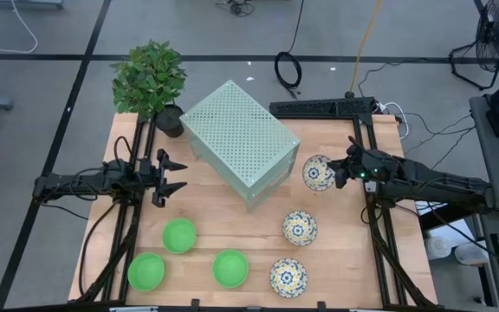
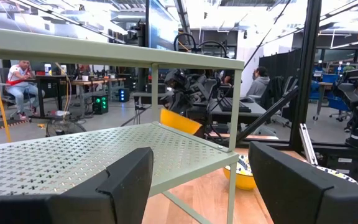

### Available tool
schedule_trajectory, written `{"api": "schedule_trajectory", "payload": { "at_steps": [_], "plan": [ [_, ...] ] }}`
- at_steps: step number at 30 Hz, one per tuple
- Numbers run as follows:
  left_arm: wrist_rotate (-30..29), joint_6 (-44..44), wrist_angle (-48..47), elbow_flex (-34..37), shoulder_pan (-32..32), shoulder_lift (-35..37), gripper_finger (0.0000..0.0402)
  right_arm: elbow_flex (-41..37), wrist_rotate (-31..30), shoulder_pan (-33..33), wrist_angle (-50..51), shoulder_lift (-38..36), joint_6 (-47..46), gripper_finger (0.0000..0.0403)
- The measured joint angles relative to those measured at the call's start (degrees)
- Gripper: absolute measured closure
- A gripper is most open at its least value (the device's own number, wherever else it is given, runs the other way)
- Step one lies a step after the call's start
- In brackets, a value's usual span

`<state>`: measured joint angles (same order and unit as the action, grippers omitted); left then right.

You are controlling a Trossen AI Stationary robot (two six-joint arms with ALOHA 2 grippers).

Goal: Pick & Place Mini bowls
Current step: Put the top yellow patterned bowl on the shelf

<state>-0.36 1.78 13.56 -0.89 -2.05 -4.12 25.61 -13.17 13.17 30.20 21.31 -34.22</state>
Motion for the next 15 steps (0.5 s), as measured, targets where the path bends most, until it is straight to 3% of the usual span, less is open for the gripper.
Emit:
{"api": "schedule_trajectory", "payload": {
  "at_steps": [15],
  "plan": [
    [0.0,0.0,0.0,0.0,-0.01,0.0,0.0133,0.02,-0.03,-0.01,-2.74,-3.12,2.03,0.0392]
  ]
}}
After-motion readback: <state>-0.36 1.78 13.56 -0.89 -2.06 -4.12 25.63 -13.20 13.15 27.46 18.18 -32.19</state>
